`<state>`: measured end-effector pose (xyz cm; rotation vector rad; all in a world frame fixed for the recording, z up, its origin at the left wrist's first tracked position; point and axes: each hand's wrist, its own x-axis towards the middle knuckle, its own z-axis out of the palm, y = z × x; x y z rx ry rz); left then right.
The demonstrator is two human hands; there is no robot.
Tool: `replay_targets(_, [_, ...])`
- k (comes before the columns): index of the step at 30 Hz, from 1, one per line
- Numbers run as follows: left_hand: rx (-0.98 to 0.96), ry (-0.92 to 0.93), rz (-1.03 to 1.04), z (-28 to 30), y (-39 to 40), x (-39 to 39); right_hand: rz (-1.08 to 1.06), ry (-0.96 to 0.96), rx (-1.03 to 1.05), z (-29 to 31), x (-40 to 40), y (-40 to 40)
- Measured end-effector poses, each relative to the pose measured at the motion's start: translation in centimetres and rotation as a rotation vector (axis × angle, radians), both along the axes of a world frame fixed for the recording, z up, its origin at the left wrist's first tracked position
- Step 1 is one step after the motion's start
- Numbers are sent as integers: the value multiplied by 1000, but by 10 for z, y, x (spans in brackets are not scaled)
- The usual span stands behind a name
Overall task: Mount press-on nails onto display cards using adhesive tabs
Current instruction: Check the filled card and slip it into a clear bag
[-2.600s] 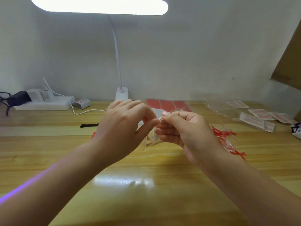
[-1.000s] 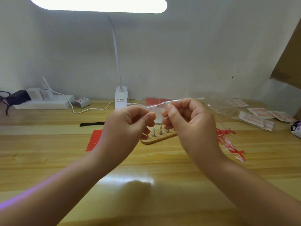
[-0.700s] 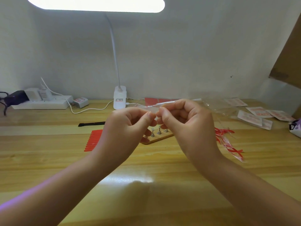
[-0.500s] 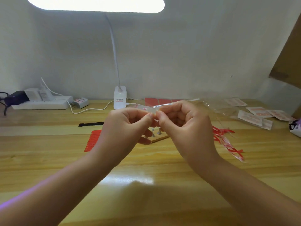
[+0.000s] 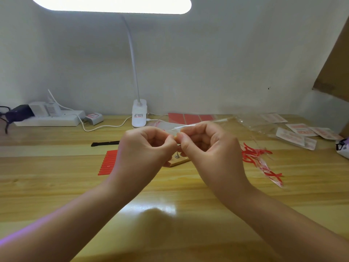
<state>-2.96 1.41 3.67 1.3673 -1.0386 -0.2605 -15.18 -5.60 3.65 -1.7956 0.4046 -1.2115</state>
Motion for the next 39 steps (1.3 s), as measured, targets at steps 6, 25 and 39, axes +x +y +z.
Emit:
replay_targets(6, [8,-43,72,0,1,-2,45,-51,134,-2,2,3])
replay_targets(25, [6,-1,179,16,-2,43,-26,-181,354,29,-15,-39])
replay_targets(39, [127,166,-230,24,-2,45,153,-183,605,30,-19,-62])
